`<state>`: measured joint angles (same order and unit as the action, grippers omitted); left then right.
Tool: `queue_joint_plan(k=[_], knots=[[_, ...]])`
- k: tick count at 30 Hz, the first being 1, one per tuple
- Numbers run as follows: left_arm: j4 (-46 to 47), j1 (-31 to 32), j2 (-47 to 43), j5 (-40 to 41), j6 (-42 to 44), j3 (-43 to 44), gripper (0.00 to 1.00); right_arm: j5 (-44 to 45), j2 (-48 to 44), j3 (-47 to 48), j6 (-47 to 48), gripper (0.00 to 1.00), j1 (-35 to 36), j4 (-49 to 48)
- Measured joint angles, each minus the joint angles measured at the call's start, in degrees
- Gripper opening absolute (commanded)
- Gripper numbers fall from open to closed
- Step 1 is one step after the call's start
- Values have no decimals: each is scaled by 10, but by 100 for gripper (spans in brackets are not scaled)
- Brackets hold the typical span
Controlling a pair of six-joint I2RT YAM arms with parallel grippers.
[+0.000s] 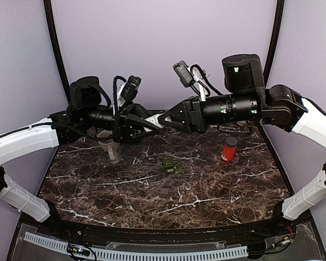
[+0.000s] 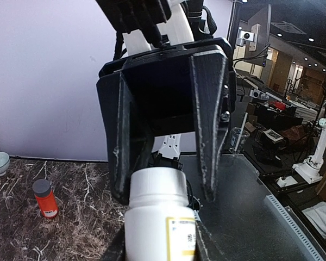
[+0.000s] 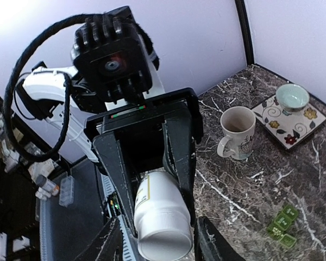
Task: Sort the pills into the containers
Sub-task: Screw the lid of the pill bottle onto the pill bottle.
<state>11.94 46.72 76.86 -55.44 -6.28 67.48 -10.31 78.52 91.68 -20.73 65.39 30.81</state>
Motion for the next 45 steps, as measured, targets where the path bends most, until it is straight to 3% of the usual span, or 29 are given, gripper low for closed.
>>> queue_joint_plan(k=[3, 7, 18, 23, 29, 36, 43, 45], knots=[[-1, 0, 1, -5, 0, 0, 0, 1, 2, 5, 2, 12, 1, 3], [-1, 0, 1, -8, 0, 0, 0, 3, 6, 12, 3, 3, 2, 12], [0, -2, -7, 20, 21, -1, 0, 15, 20, 35, -55, 0, 0, 20], [18, 12, -46, 113, 62, -29, 0, 16, 40, 60, -106, 0, -6, 12], [39, 77, -74, 305, 159, -63, 0, -5, 48, 70, -161, 0, -30, 15], [134, 139, -83, 510, 274, -127, 0, -25, 64, 72, -209, 0, -50, 13], [151, 145, -85, 546, 313, -137, 0, -26, 71, 72, -222, 48, -54, -4], [155, 150, -85, 542, 326, -136, 0, -31, 72, 72, -229, 55, -53, -15]])
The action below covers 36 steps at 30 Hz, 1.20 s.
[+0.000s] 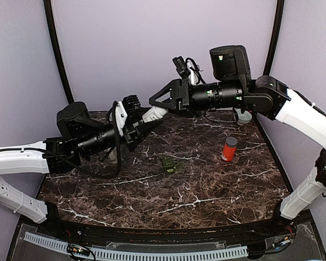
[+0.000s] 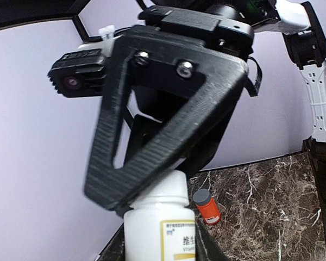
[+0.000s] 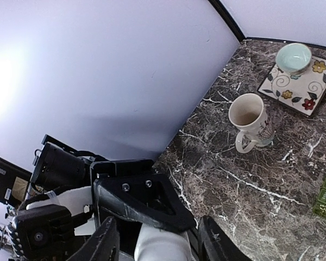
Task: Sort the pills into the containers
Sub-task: Screw the lid of the pill bottle onto the pill bottle, then pass from the left arm to the right
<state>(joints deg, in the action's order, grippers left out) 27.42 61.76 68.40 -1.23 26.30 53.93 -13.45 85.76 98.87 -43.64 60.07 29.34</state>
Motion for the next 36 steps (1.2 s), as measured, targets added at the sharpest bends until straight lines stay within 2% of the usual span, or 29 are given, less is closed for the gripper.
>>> queue_joint_plan(k=[15, 25, 31, 36], knots=[[-1, 9, 15, -10, 22, 4, 0, 9, -13, -10, 3, 54, 7, 11], [-1, 8, 17, -8, 26, 4, 0, 26, -27, -15, 14, 50, 7, 46], [-1, 7, 18, -8, 26, 4, 0, 25, -27, -15, 16, 41, 7, 63], [-2, 7, 19, -8, 27, 4, 0, 23, -27, -15, 14, 29, 8, 66]])
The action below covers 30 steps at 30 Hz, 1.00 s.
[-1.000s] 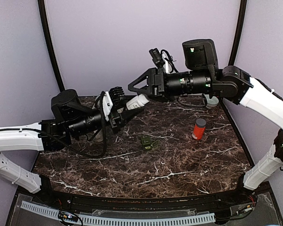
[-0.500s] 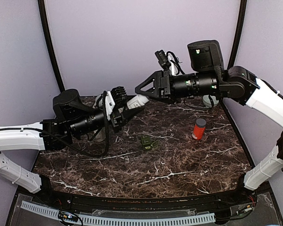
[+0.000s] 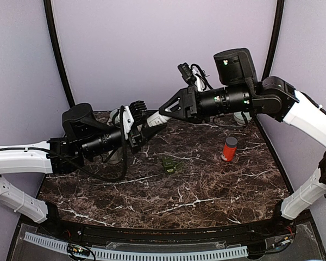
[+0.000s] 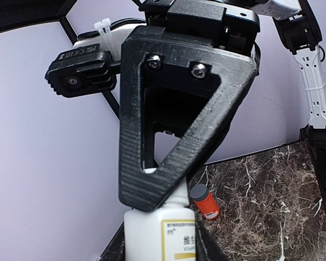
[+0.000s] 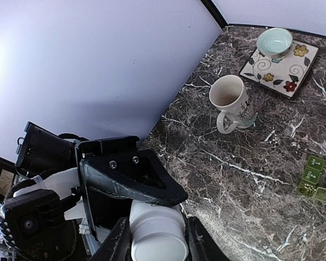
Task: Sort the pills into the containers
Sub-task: Pass from the left arm to the right
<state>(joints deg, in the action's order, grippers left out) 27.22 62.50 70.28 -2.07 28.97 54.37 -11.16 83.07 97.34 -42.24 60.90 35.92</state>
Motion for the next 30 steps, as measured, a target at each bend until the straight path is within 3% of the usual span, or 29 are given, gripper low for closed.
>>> queue_joint_plan(k=[5, 10, 14, 30], knots=[[-1, -2, 0, 0, 0, 0, 0, -4, 1, 0, -1, 24, 1, -1], [-2, -2, 0, 2, 0, 0, 0, -6, 1, 0, -1, 1, 1, -1], [-1, -2, 0, 5, 0, 0, 0, -8, 1, -1, -4, 0, 1, -4], [1, 0, 0, 18, -9, -1, 53, -3, -10, -21, -15, 0, 1, -29]])
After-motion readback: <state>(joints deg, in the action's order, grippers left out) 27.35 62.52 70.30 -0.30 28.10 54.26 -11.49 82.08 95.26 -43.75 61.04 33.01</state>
